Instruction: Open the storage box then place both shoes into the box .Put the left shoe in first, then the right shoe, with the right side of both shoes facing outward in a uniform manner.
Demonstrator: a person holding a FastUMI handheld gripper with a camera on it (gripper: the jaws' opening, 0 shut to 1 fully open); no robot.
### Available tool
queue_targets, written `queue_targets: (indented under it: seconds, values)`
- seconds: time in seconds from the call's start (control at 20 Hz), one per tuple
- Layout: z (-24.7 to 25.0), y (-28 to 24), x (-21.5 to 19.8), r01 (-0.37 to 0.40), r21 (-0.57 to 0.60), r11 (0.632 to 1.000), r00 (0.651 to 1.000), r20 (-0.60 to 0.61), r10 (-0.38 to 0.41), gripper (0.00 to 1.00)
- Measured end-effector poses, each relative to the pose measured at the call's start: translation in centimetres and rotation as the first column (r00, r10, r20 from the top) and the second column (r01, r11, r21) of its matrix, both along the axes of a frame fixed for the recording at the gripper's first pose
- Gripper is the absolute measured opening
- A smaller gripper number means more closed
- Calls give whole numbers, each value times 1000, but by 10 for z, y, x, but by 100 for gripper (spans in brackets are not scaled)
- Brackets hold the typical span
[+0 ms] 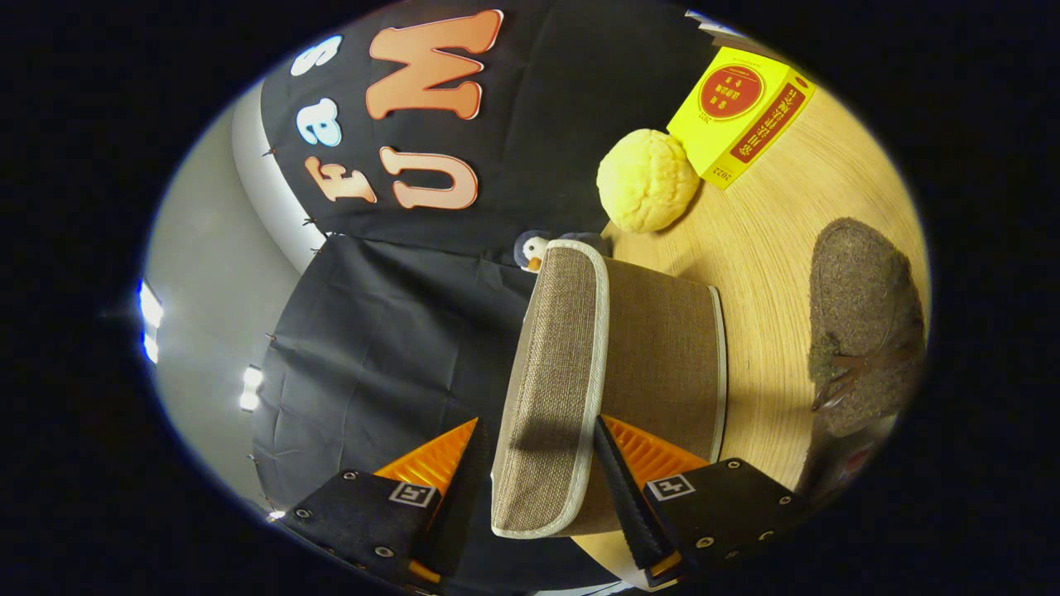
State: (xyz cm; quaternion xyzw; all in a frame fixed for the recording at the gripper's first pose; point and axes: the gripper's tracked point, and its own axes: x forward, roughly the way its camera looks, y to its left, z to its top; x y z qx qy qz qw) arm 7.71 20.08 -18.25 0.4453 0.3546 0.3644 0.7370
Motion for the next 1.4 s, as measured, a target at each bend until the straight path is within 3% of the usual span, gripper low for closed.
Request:
queue_targets:
  seconds: [0.2, 0.3, 0.4, 0.45, 0.95, 1.4]
  values:
    - [26, 10, -1, 39, 17, 999, 998, 56, -40, 72]
    - [40, 17, -2, 62, 39, 997, 995, 78, -65, 54]
    - [44, 18, 5, 120, 8, 993, 988, 98, -120, 13]
    - [50, 28, 2, 107, 28, 994, 989, 99, -109, 1]
    - [94, 100, -6, 100, -52, 994, 980, 178, -90, 1]
    - [119, 224, -9, 7, -256, 967, 955, 289, 69, 1]
